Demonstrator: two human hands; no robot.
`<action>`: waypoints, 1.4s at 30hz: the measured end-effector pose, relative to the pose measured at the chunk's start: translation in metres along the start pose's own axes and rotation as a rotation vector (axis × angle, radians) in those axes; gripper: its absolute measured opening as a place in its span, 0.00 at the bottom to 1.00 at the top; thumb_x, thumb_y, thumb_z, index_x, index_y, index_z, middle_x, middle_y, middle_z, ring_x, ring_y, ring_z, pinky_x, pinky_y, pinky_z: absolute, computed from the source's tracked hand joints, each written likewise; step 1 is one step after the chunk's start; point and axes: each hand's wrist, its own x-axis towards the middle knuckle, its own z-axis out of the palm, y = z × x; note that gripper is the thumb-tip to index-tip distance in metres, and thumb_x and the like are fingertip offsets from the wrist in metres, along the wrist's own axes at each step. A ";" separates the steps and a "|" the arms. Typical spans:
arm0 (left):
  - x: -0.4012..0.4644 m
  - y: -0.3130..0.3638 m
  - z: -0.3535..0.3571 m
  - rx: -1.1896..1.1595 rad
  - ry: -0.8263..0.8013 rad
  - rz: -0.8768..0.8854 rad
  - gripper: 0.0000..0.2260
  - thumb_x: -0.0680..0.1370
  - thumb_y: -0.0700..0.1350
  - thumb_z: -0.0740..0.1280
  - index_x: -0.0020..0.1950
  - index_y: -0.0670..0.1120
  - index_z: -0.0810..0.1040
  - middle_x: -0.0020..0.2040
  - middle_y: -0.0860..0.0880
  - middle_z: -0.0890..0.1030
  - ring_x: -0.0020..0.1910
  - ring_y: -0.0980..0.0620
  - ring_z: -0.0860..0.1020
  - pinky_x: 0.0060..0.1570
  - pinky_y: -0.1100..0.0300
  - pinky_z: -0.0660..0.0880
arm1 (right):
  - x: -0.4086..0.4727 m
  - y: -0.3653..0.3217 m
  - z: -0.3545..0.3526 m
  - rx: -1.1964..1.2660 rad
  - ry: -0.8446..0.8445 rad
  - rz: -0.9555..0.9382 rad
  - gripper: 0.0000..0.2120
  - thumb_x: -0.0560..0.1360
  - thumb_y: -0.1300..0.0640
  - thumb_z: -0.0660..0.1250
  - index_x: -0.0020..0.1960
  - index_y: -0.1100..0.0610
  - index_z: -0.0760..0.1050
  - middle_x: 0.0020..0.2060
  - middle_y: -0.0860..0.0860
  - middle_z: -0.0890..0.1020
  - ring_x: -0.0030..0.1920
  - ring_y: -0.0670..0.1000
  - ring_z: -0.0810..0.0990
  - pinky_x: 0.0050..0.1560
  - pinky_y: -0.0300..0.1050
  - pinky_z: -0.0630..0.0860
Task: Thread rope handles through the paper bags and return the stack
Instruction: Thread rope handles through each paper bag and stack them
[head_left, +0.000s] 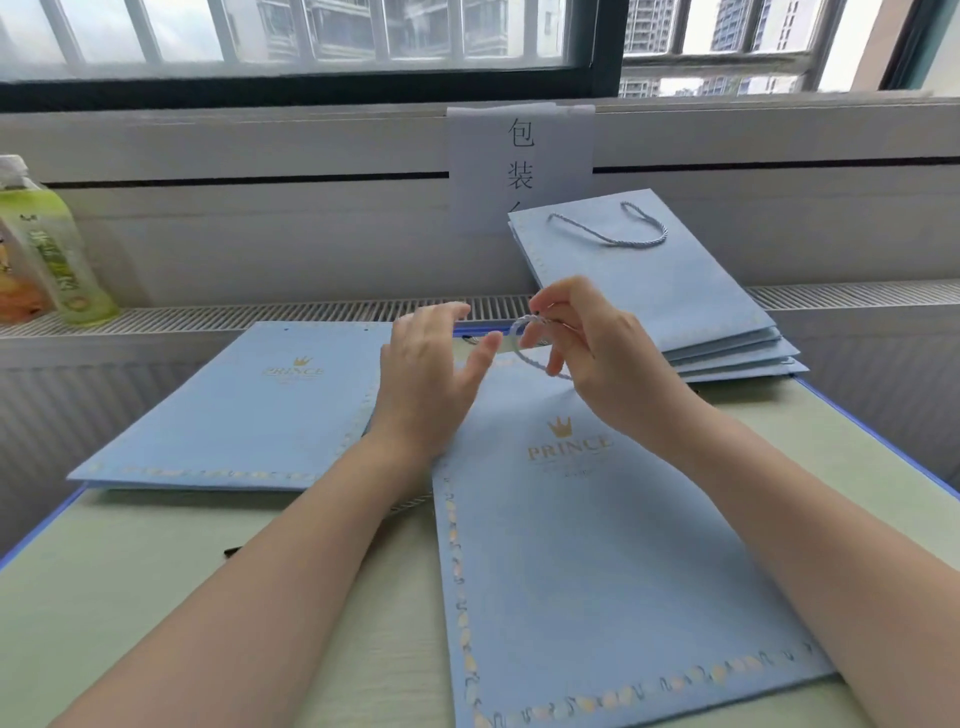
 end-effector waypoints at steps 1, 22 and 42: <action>0.001 0.002 -0.002 -0.035 0.018 0.116 0.25 0.76 0.59 0.61 0.64 0.43 0.74 0.60 0.47 0.78 0.61 0.47 0.71 0.57 0.59 0.64 | -0.001 -0.003 0.002 0.039 -0.016 0.015 0.06 0.79 0.66 0.58 0.52 0.57 0.68 0.40 0.46 0.81 0.33 0.49 0.78 0.41 0.46 0.76; 0.012 0.019 -0.028 -0.845 0.071 -0.230 0.10 0.78 0.42 0.67 0.37 0.43 0.79 0.24 0.56 0.72 0.23 0.57 0.67 0.24 0.68 0.64 | 0.006 0.015 -0.013 -0.276 0.153 0.309 0.06 0.78 0.56 0.62 0.49 0.57 0.77 0.39 0.49 0.80 0.42 0.55 0.77 0.46 0.49 0.74; 0.013 0.009 -0.023 -0.281 -0.115 -0.142 0.04 0.74 0.46 0.71 0.45 0.46 0.79 0.41 0.49 0.81 0.42 0.52 0.79 0.47 0.54 0.75 | -0.001 -0.005 0.009 0.008 -0.072 0.214 0.03 0.79 0.60 0.60 0.47 0.57 0.71 0.38 0.47 0.80 0.39 0.45 0.78 0.43 0.37 0.73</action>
